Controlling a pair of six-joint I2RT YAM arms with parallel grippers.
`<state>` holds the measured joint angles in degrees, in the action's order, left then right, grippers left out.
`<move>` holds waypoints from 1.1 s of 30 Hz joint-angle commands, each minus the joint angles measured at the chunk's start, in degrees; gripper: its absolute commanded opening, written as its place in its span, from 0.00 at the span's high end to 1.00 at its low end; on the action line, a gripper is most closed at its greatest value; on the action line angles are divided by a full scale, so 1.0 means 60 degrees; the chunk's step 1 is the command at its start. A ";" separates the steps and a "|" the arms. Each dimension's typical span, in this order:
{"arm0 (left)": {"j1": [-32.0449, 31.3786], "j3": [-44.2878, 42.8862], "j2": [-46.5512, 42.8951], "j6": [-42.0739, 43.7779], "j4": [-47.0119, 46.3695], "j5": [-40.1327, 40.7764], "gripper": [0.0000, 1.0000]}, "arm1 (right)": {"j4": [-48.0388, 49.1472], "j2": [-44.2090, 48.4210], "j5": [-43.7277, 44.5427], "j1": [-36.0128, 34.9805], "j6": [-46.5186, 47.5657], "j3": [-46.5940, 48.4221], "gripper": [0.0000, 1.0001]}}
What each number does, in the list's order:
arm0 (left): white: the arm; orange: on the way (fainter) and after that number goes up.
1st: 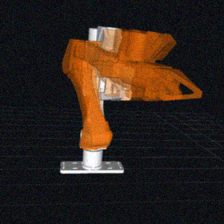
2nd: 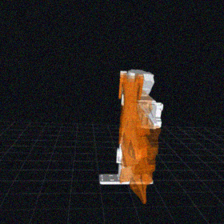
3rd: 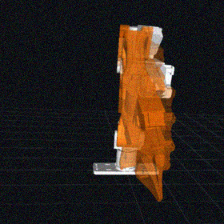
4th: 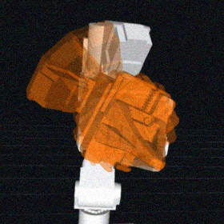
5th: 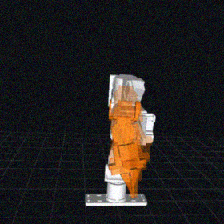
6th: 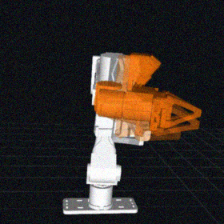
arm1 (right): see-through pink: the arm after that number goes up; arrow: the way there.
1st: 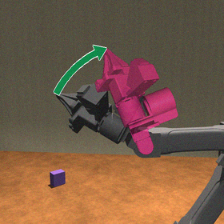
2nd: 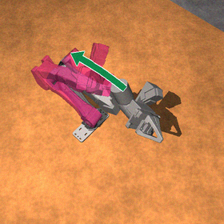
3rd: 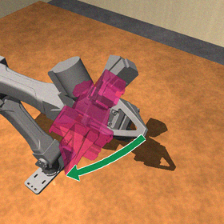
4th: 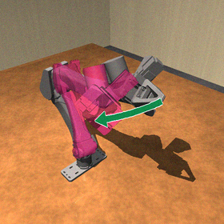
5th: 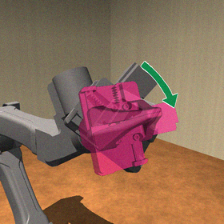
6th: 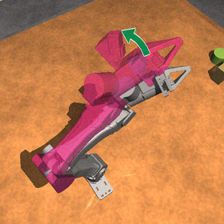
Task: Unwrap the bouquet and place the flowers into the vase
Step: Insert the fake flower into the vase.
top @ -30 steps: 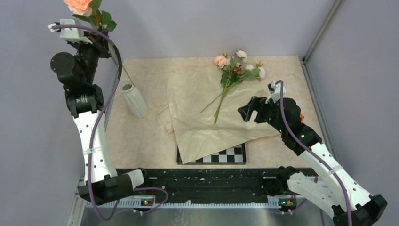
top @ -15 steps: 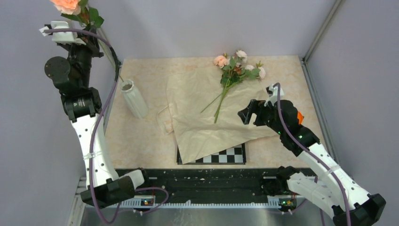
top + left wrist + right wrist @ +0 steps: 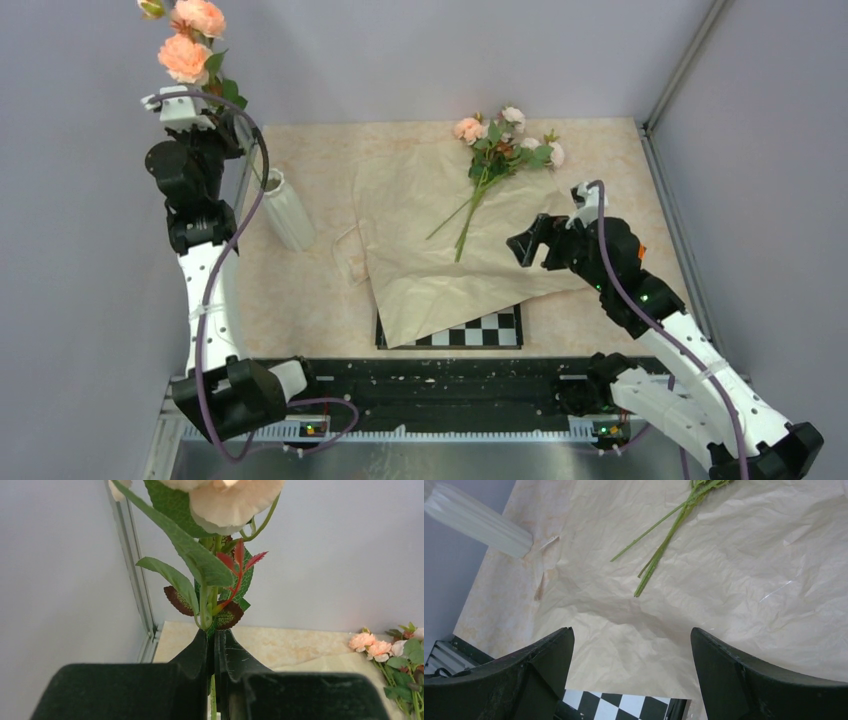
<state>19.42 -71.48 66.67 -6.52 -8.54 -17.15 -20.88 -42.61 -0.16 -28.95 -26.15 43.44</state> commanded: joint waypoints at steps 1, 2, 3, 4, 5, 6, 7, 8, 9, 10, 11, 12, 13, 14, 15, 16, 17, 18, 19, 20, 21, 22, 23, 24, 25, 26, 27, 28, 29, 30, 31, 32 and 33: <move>0.0052 0.0772 -0.0402 -0.0204 -0.1196 0.0278 1.00 | 0.0384 0.0280 -0.0232 0.0064 -0.0047 -0.0127 0.11; 0.0047 0.0943 -0.0404 -0.0275 -0.1307 0.0301 1.00 | 0.0400 0.0313 -0.0247 0.0073 -0.0052 -0.0135 0.11; 0.0058 0.1133 -0.0412 -0.0370 -0.1440 0.0350 1.00 | 0.0404 0.0324 -0.0254 0.0073 -0.0051 -0.0146 0.11; 0.0059 0.1310 -0.0418 -0.0453 -0.1627 0.0373 1.00 | 0.0417 0.0335 -0.0276 0.0071 -0.0039 -0.0150 0.11; 0.0059 0.1464 -0.0408 -0.0539 -0.1766 0.0398 1.00 | 0.0406 0.0342 -0.0291 0.0070 -0.0051 -0.0150 0.11; 0.0057 0.1615 -0.0405 -0.0595 -0.1875 0.0417 1.00 | 0.0407 0.0335 -0.0307 0.0074 -0.0052 -0.0145 0.11; 0.0057 0.1715 -0.0372 -0.0634 -0.1928 0.0436 1.00 | 0.0427 0.0334 -0.0320 0.0062 -0.0061 -0.0150 0.11; 0.0059 0.1799 -0.0320 -0.0640 -0.1944 0.0444 1.00 | 0.0446 0.0334 -0.0349 0.0053 -0.0063 -0.0150 0.11; 0.0057 0.1870 -0.0266 -0.0648 -0.1935 0.0465 1.00 | 0.0466 0.0334 -0.0373 0.0068 -0.0065 -0.0161 0.11; 0.0055 0.1933 -0.0211 -0.0655 -0.1923 0.0482 1.00 | 0.0486 0.0334 -0.0383 0.0065 -0.0056 -0.0177 0.11; 0.0059 0.2016 -0.0150 -0.0656 -0.1909 0.0488 1.00 | 0.0503 0.0336 -0.0392 0.0077 -0.0070 -0.0199 0.11; 0.0052 0.2104 -0.0087 -0.0643 -0.1892 0.0496 1.00 | 0.0523 0.0334 -0.0400 0.0075 -0.0075 -0.0208 0.11; 0.0055 0.2146 -0.0015 -0.0621 -0.1845 0.0477 1.00 | 0.0524 0.0334 -0.0407 0.0070 -0.0070 -0.0222 0.11; 0.0054 0.2167 0.0034 -0.0573 -0.1767 0.0451 1.00 | 0.0526 0.0323 -0.0422 0.0074 -0.0079 -0.0223 0.11; 0.0059 0.2179 0.0064 -0.0517 -0.1693 0.0429 0.99 | 0.0530 0.0336 -0.0426 0.0071 -0.0082 -0.0236 0.11; 0.0039 0.2203 0.0090 -0.0466 -0.1644 0.0427 0.99 | 0.0526 0.0334 -0.0427 0.0065 -0.0087 -0.0251 0.11; 0.0044 0.2226 0.0104 -0.0423 -0.1612 0.0437 0.97 | 0.0535 0.0336 -0.0438 0.0072 -0.0083 -0.0274 0.11; 0.0050 0.2275 0.0106 -0.0385 -0.1583 0.0440 0.96 | 0.0531 0.0327 -0.0441 0.0071 -0.0091 -0.0287 0.11; 0.0056 0.2299 0.0121 -0.0332 -0.1542 0.0454 0.94 | 0.0536 0.0327 -0.0452 0.0070 -0.0092 -0.0316 0.11; 0.0059 0.2344 0.0146 -0.0297 -0.1477 0.0455 0.93 | 0.0544 0.0333 -0.0443 0.0072 -0.0094 -0.0332 0.11; 0.0059 0.2388 0.0153 -0.0290 -0.1440 0.0466 0.90 | 0.0557 0.0334 -0.0453 0.0069 -0.0094 -0.0347 0.11; 0.0052 0.2460 0.0163 -0.0277 -0.1440 0.0490 0.88 | 0.0566 0.0334 -0.0456 0.0070 -0.0098 -0.0354 0.11; 0.0058 0.2518 0.0165 -0.0275 -0.1438 0.0518 0.88 | 0.0566 0.0334 -0.0469 0.0076 -0.0122 -0.0368 0.11; 0.0059 0.2567 0.0159 -0.0275 -0.1429 0.0527 0.87 | 0.0579 0.0334 -0.0487 0.0072 -0.0124 -0.0370 0.11; 0.0050 0.2606 0.0166 -0.0279 -0.1419 0.0518 0.85 | 0.0582 0.0334 -0.0486 0.0067 -0.0126 -0.0370 0.11; 0.0060 0.2624 0.0165 -0.0286 -0.1417 0.0491 0.84 | 0.0581 0.0334 -0.0491 0.0074 -0.0122 -0.0370 0.11; 0.0041 0.2637 0.0167 -0.0291 -0.1403 0.0485 0.82 | 0.0580 0.0334 -0.0497 0.0069 -0.0135 -0.0370 0.10; 0.0046 0.2641 0.0167 -0.0286 -0.1384 0.0479 0.80 | 0.0588 0.0327 -0.0496 0.0076 -0.0125 -0.0370 0.10; 0.0058 0.2634 0.0174 -0.0287 -0.1353 0.0471 0.77 | 0.0581 0.0322 -0.0489 0.0058 -0.0122 -0.0383 0.10; 0.0059 0.2640 0.0190 -0.0277 -0.1323 0.0457 0.74 | 0.0582 0.0321 -0.0491 0.0067 -0.0118 -0.0384 0.10; 0.0059 0.2639 0.0188 -0.0255 -0.1273 0.0436 0.72 | 0.0584 0.0320 -0.0486 0.0066 -0.0121 -0.0385 0.10; 0.0059 0.2652 0.0188 -0.0247 -0.1251 0.0427 0.71 | 0.0588 0.0319 -0.0485 0.0070 -0.0120 -0.0397 0.10; 0.0052 0.2663 0.0195 -0.0246 -0.1232 0.0426 0.70 | 0.0583 0.0319 -0.0491 0.0078 -0.0123 -0.0399 0.10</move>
<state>19.42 -55.70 67.79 -8.75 -14.92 -14.46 -19.33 -41.30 -2.81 -28.95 -26.63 40.88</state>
